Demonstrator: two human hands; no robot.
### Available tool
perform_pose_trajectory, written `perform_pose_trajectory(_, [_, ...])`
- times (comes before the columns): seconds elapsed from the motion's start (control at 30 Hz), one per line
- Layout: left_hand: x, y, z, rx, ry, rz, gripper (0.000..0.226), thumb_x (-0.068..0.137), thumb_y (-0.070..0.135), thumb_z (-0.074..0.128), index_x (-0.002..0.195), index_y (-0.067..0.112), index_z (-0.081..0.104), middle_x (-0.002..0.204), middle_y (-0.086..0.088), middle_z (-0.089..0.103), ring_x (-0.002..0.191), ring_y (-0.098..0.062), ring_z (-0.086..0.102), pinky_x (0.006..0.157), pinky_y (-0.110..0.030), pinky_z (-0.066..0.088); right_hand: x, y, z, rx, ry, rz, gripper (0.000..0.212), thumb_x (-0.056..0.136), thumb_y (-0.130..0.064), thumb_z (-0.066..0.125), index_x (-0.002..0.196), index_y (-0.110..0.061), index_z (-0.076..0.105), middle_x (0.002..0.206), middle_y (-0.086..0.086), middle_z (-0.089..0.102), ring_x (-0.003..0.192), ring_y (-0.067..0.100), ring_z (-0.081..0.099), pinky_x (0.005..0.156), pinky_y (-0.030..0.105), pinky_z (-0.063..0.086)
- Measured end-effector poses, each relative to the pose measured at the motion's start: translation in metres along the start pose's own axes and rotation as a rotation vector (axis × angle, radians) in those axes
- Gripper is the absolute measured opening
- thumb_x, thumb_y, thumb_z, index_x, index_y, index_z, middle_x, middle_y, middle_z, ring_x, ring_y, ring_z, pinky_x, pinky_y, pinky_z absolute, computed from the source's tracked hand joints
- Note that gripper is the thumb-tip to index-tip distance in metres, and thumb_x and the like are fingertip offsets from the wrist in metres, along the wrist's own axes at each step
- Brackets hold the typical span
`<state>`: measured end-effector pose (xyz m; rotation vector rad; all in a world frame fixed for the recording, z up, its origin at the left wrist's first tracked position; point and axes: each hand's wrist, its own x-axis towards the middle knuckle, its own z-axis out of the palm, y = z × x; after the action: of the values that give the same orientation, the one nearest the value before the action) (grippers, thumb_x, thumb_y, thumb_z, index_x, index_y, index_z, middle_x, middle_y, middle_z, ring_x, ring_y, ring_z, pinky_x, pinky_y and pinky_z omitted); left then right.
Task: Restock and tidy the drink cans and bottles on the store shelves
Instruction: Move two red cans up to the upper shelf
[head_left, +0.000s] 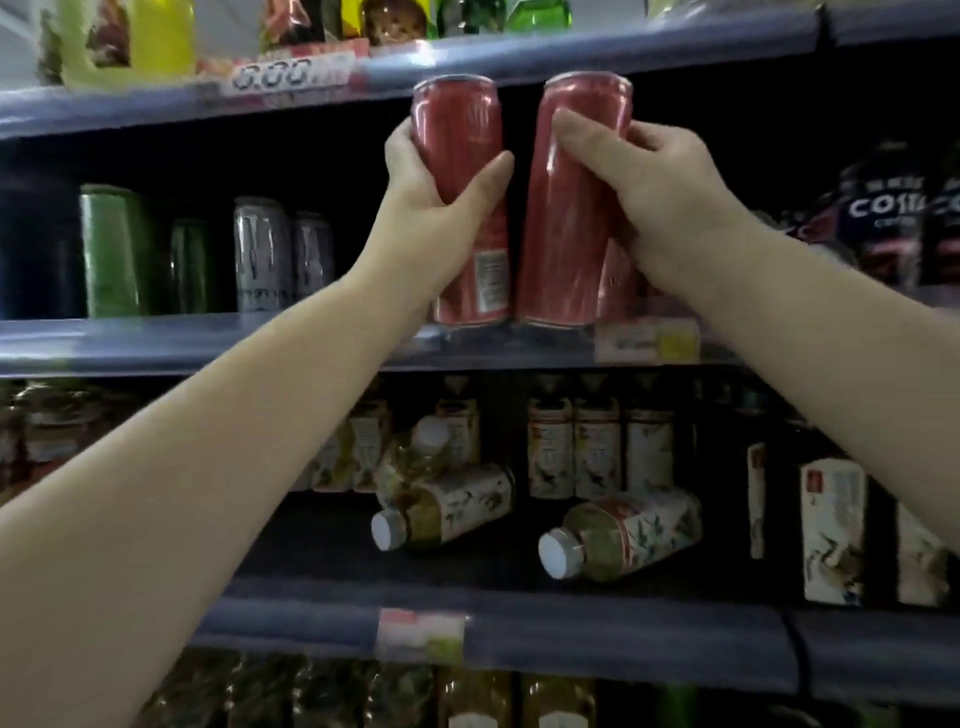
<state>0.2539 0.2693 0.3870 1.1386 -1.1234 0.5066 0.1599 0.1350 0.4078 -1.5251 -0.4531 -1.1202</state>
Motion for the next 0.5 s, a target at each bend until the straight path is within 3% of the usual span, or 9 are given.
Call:
perform_pose_trajectory(0.13, [0.023,-0.004,0.001,0.008,0.003,-0.003,0.063,0.089,0.034,0.065,0.137,0.014,0.030,0.108,0.006,0.061,0.096,-0.005,0.067,0.083,-0.030,0.057,0.020,0.000,0.002,0.017,0.018,-0.013,0.018,0.082,-0.020,0.076,0.080,-0.003,0.069,0.070,0.008,0.073,0.066,0.022,0.072,0.065,0.034,0.057])
perform_pose_trajectory(0.33, [0.030,-0.011,0.008,0.066,-0.045,0.030,0.071,0.088,0.031,0.066,0.140,0.015,0.021,0.131,-0.008,0.050,0.116,-0.017,0.057,0.095,-0.038,0.053,0.033,0.008,0.008,-0.192,0.052,-0.132,0.026,0.080,-0.019,0.076,0.097,-0.002,0.070,0.093,0.016,0.074,0.086,0.027,0.073,0.075,0.039,0.060])
perform_pose_trajectory(0.5, [0.033,-0.018,0.014,0.071,0.016,-0.033,0.066,0.089,0.032,0.064,0.138,0.012,0.023,0.136,-0.012,0.044,0.117,-0.020,0.053,0.102,-0.040,0.046,0.042,0.015,0.005,-0.154,0.138,-0.064,0.013,0.082,-0.016,0.074,0.078,-0.005,0.070,0.076,0.013,0.071,0.072,0.026,0.070,0.073,0.045,0.061])
